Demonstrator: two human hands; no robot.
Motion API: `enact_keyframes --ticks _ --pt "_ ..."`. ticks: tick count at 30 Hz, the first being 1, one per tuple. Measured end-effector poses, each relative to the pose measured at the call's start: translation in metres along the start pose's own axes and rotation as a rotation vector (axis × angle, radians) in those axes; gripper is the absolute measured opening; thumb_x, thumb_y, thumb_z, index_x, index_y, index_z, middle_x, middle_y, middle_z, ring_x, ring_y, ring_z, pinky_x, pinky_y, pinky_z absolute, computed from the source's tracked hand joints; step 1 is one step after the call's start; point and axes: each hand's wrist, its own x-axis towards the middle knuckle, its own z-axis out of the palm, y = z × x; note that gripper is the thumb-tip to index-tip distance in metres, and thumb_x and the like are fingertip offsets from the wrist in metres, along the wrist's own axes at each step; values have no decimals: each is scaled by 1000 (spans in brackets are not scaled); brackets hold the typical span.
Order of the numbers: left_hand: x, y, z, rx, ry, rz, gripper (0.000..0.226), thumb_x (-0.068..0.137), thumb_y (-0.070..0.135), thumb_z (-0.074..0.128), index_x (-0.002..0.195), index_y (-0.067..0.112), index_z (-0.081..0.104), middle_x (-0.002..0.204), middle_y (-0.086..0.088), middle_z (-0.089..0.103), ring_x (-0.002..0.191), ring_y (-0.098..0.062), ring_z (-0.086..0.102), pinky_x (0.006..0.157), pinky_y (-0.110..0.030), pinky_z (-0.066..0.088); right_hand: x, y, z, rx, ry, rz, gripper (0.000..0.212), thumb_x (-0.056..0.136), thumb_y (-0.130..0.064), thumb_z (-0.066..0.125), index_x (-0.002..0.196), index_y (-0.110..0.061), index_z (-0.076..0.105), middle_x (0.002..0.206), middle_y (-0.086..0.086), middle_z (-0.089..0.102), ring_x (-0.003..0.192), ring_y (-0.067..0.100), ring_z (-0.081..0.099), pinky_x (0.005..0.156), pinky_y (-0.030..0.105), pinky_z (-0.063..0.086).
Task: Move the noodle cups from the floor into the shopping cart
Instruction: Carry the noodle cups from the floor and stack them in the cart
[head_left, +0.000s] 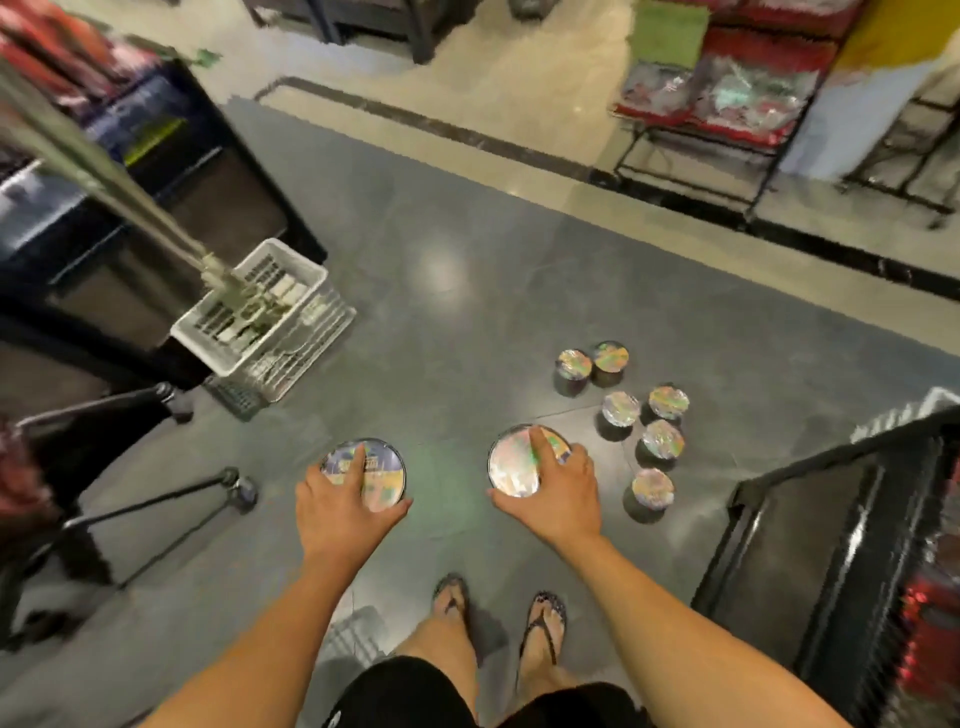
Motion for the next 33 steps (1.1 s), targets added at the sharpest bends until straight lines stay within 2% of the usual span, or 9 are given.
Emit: enact_keyframes --ticks 3,7,12,16,18,20,24,33 --pt "-18 -50 -22 -51 71 -137 101 60 80 66 145 30 43 128 -28 42 113 -43 42 97 -47 38 -6 -46 13 -15 -94 -170 103 56 -70 71 146 -42 29 133 8 37 126 28 37 105 34 36" --pt "-35 -121 -54 -162 230 -328 96 62 70 74 144 28 44 139 -29 33 123 -45 35 102 -51 34 -11 -119 43 -51 -187 -367 103 54 -72 70 145 -45 30 127 5 41 123 24 42 104 32 39" --pt "-63 -222 -85 -218 440 -522 94 61 67 76 141 25 47 134 -32 38 126 -43 34 102 -52 32 -36 -219 112 -132 -366 -602 102 54 -73 73 143 -50 28 130 1 35 124 24 44 106 35 39" --pt "-100 -305 -109 -216 554 -704 95 60 77 64 138 26 50 132 -27 40 118 -43 39 99 -49 34 -80 -294 183 -160 -524 -815 108 46 -81 63 143 -47 33 127 1 38 123 24 45 106 36 40" --pt "-121 -345 -119 -213 619 -779 95 59 79 57 137 26 51 134 -26 39 117 -43 40 99 -50 36 -109 -328 215 -161 -596 -903 106 48 -77 67 144 -47 31 128 0 36 125 22 43 107 34 38" --pt "-144 -384 -126 -211 671 -849 94 60 78 59 137 26 51 137 -27 36 122 -44 37 102 -53 35 -137 -358 246 -178 -650 -988 104 54 -71 73 145 -46 29 130 -1 34 127 20 40 108 34 38" --pt "-197 -448 -126 -209 695 -1052 93 64 77 65 142 30 44 144 -23 30 126 -42 31 104 -53 34 -190 -404 306 -249 -733 -1152 102 58 -72 74 145 -46 27 130 -2 33 127 21 38 106 35 38" --pt "-294 -515 -86 -345 662 -1470 94 64 77 66 143 33 42 149 -17 25 135 -40 23 109 -54 30 -271 -451 404 -383 -905 -1290 100 58 -75 70 144 -47 28 127 2 34 125 25 40 107 36 37"
